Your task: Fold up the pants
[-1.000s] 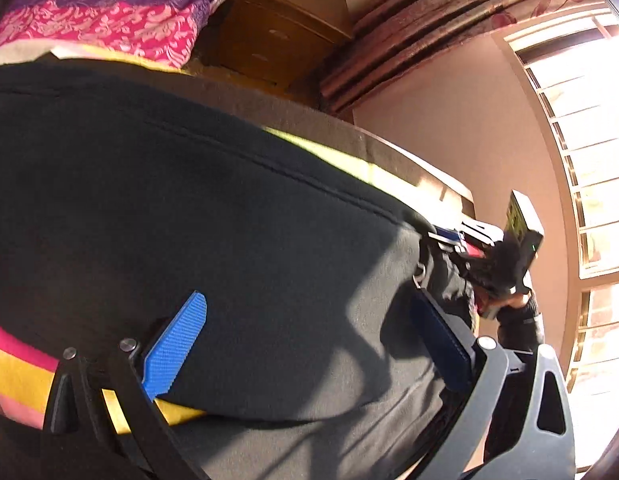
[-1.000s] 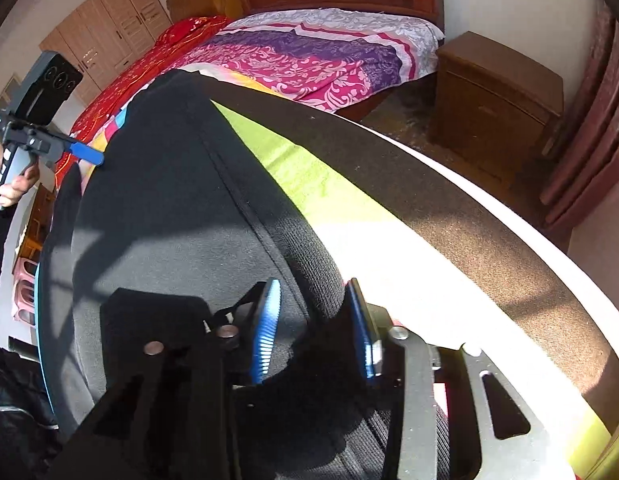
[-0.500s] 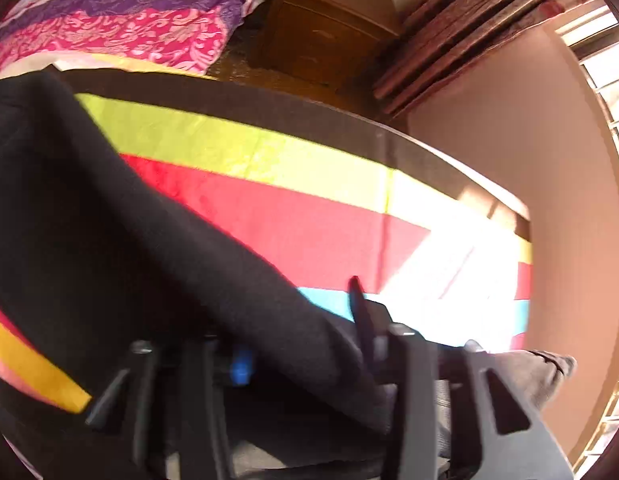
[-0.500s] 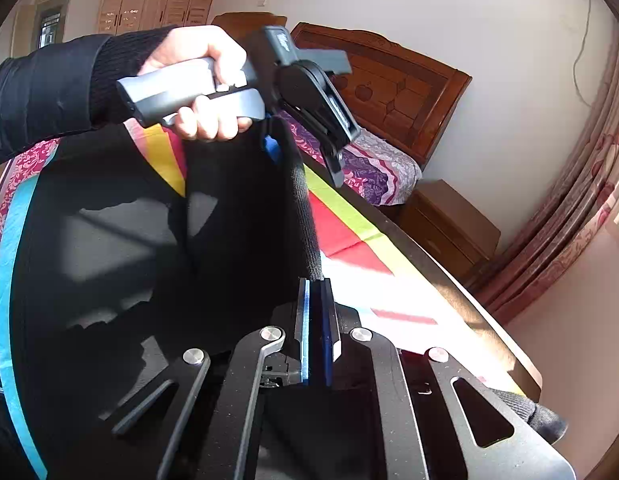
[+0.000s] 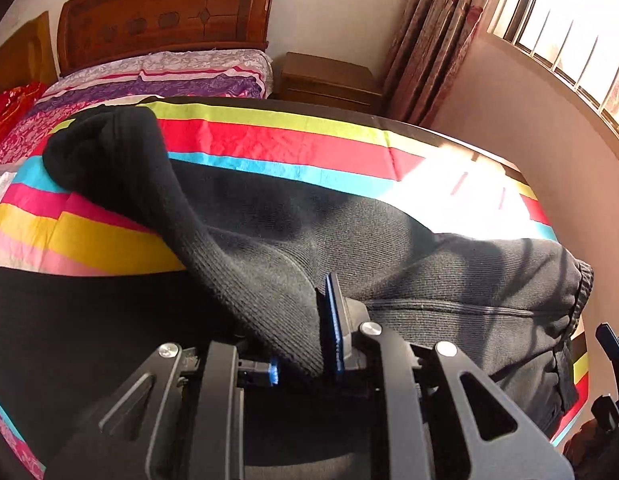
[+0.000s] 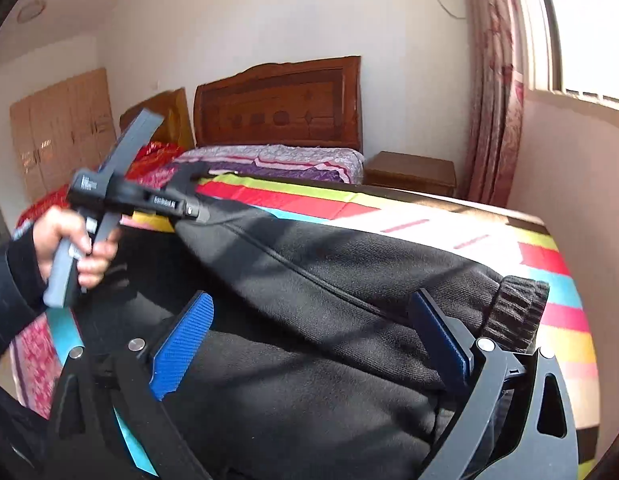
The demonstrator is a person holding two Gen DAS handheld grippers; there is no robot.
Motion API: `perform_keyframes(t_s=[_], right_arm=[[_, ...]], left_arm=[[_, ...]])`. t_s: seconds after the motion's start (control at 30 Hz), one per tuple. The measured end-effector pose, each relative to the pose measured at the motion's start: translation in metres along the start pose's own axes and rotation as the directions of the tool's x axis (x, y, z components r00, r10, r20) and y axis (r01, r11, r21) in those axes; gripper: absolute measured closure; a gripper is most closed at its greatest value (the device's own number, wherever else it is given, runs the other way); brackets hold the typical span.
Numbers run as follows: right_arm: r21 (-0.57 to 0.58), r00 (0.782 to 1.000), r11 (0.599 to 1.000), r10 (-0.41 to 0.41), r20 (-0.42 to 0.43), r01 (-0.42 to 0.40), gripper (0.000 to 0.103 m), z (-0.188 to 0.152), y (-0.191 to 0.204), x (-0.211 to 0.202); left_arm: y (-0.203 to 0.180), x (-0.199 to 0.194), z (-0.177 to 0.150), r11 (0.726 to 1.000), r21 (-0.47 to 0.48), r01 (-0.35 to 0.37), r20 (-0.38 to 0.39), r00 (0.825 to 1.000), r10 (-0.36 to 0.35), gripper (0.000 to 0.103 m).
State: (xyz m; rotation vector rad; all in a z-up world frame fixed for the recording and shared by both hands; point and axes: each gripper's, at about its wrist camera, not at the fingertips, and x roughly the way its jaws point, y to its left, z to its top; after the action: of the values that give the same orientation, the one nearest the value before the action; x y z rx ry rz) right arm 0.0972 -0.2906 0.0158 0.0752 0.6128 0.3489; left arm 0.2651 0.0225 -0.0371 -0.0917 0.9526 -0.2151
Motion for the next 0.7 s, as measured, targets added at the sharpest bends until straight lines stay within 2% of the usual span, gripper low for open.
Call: perform_keyframes(t_s=[0.1, 0.2, 0.27, 0.37, 0.4, 0.43, 0.53, 0.57, 0.7], right_arm=[[0.196, 0.999, 0.979, 0.053, -0.009, -0.050, 0.007, -0.011, -0.017, -0.005], [0.380, 0.993, 0.925, 0.050, -0.104, -0.007, 0.007, -0.027, -0.032, 0.014], [0.496, 0.988, 0.868, 0.042, -0.149, 0.037, 0.007, -0.037, -0.039, 0.025], [0.653, 0.998, 0.757, 0.015, -0.062, 0.029, 0.010, -0.052, -0.064, 0.014], [0.679, 0.999, 0.734, -0.006, -0.038, 0.030, 0.012, -0.054, -0.070, 0.009], [0.682, 0.999, 0.731, -0.025, -0.024, 0.035, 0.012, -0.053, -0.072, 0.005], [0.610, 0.996, 0.788, -0.091, -0.022, 0.086, 0.015, -0.044, -0.071, 0.005], [0.604, 0.992, 0.788, -0.123, -0.032, 0.117, 0.015, -0.041, -0.072, 0.006], [0.649, 0.981, 0.739, -0.186, -0.062, 0.181, 0.020, -0.041, -0.092, 0.020]], left_arm=[[0.004, -0.001, -0.012, 1.000, -0.020, 0.011, 0.020, 1.000, -0.011, 0.083], [0.008, -0.001, -0.021, 0.999, -0.030, 0.029, 0.035, 0.999, -0.028, 0.083], [0.010, 0.001, -0.025, 0.998, -0.037, 0.045, 0.034, 0.998, -0.044, 0.083], [0.012, 0.002, -0.029, 0.997, -0.038, 0.072, 0.042, 0.997, -0.071, 0.083], [0.013, 0.002, -0.029, 0.997, -0.035, 0.075, 0.045, 0.996, -0.074, 0.083], [0.013, 0.002, -0.029, 0.996, -0.035, 0.077, 0.048, 0.996, -0.076, 0.083], [0.012, 0.004, -0.028, 0.996, -0.042, 0.079, 0.048, 0.996, -0.077, 0.083], [0.012, 0.005, -0.028, 0.996, -0.046, 0.081, 0.049, 0.996, -0.079, 0.083], [0.013, 0.005, -0.026, 0.995, -0.054, 0.087, 0.042, 0.996, -0.084, 0.083]])
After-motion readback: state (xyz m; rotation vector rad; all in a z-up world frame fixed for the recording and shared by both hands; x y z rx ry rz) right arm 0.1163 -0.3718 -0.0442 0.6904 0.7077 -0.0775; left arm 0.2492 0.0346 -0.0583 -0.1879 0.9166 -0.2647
